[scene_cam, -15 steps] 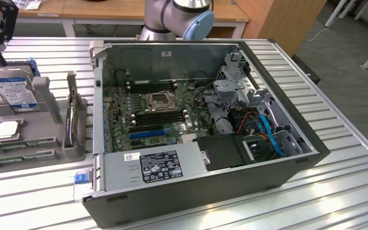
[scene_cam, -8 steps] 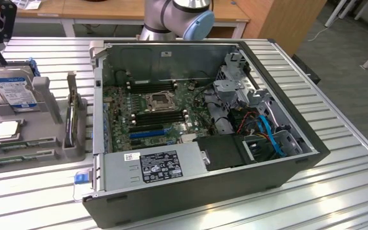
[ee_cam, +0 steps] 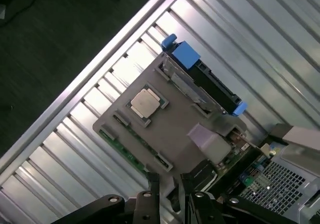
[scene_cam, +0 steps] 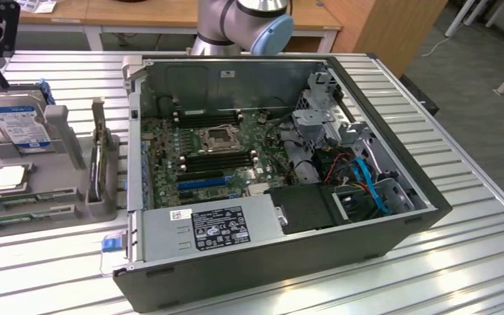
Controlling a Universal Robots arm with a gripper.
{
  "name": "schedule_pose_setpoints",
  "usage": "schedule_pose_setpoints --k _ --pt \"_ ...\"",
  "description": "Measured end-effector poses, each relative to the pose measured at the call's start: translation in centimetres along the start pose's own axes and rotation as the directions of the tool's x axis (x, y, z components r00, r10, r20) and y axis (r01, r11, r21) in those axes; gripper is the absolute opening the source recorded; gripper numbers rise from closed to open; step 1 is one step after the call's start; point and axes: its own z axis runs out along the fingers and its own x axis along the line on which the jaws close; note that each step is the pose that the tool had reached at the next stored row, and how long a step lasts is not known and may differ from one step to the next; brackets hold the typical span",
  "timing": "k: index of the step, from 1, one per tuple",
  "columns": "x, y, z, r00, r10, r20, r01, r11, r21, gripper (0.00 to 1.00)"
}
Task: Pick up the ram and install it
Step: 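Pick up the ram and move it above insertion slot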
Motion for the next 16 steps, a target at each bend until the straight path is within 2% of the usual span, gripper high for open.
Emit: schedule_pose_setpoints --k 4,7,12,16 --pt "0.0 0.0 0.0 0.9974 -0.071 -0.0022 0.071 0.9974 -0.0026 0.3" --pt "0.0 0.0 0.0 0.9924 -0.123 -0.0039 0.123 0.9924 -0.0049 0.3" --pt "0.0 0.0 0.0 0.978 -0.208 -0.007 0.208 0.978 -0.0094 0.3" --pt "0.0 0.0 0.0 0.9611 -0.276 -0.009 0.276 0.9611 -0.0131 0.3"
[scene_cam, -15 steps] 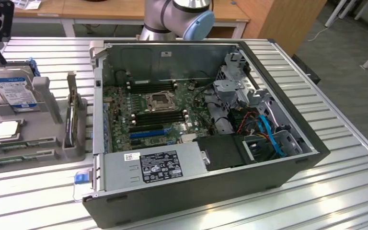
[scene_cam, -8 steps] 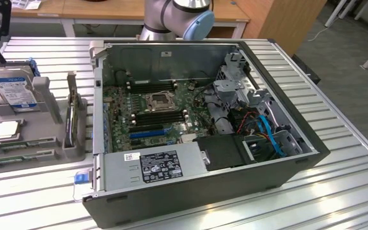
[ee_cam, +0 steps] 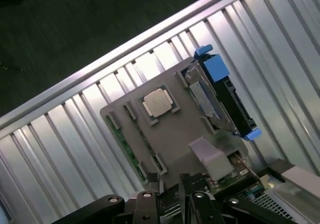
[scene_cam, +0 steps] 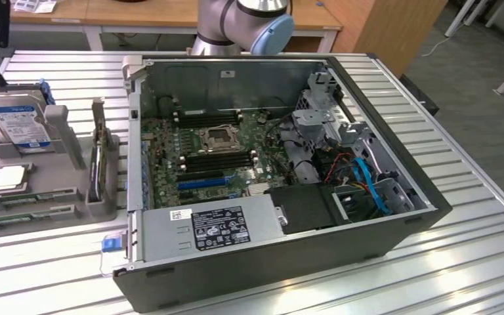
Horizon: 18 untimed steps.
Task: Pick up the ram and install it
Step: 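Pick up the ram and move it above insertion slot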
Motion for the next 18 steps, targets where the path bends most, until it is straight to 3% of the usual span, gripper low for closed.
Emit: schedule_pose_setpoints --k 5,9,14,18 --pt "0.0 0.0 0.0 0.9963 -0.086 -0.0032 0.086 0.9963 -0.0036 0.3" --pt "0.0 0.0 0.0 0.9876 -0.157 -0.0051 0.157 0.9876 -0.0062 0.3" --pt "0.0 0.0 0.0 0.9694 -0.245 -0.0073 0.245 0.9694 -0.009 0.3" --pt "0.0 -0.01 0.0 0.9493 -0.314 -0.0085 0.314 0.9493 -0.0107 0.3"
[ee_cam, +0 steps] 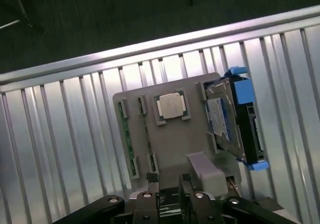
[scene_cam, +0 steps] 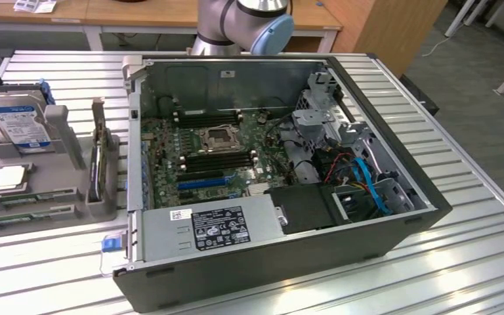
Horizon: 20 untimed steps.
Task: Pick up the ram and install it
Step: 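Pick up the ram and move it above insertion slot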
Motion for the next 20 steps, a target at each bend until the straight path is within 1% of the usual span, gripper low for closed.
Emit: schedule_pose_setpoints --k 3,6,9,12,13,20 --pt "0.0 0.0 0.0 0.9985 -0.055 -0.0014 0.055 0.9985 -0.0003 0.3" --pt "0.0 0.0 0.0 0.9941 -0.109 -0.0027 0.109 0.9941 0.0002 0.3" --pt "0.0 0.01 0.0 0.9865 -0.164 -0.0039 0.164 0.9865 0.0013 0.3" --pt "0.0 0.01 0.0 0.9765 -0.216 -0.0051 0.216 0.9765 0.0026 0.3" --pt "0.0 0.02 0.0 0.9749 -0.223 -0.0053 0.223 0.9749 0.0026 0.3" --pt "0.02 0.02 0.01 0.9748 -0.223 -0.0052 0.223 0.9748 0.0028 0.3"
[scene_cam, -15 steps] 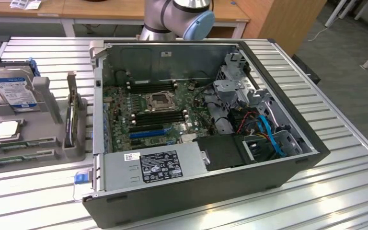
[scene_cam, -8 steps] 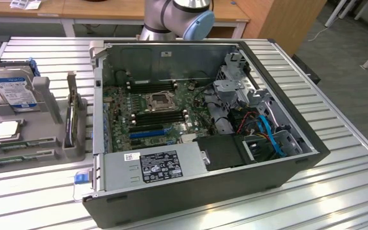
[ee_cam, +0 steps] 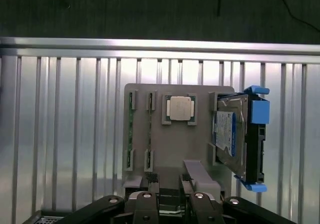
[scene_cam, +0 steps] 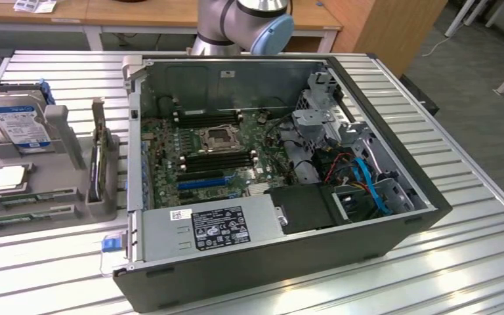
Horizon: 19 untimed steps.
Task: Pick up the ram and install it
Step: 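Pick up the ram and move it above insertion slot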
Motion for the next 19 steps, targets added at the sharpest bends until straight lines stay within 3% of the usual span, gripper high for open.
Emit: schedule_pose_setpoints --k 19 --pt "4.4 0.02 0.28 1.0 0.0 -0.0008 0.0 1.0 -0.0001 0.3"
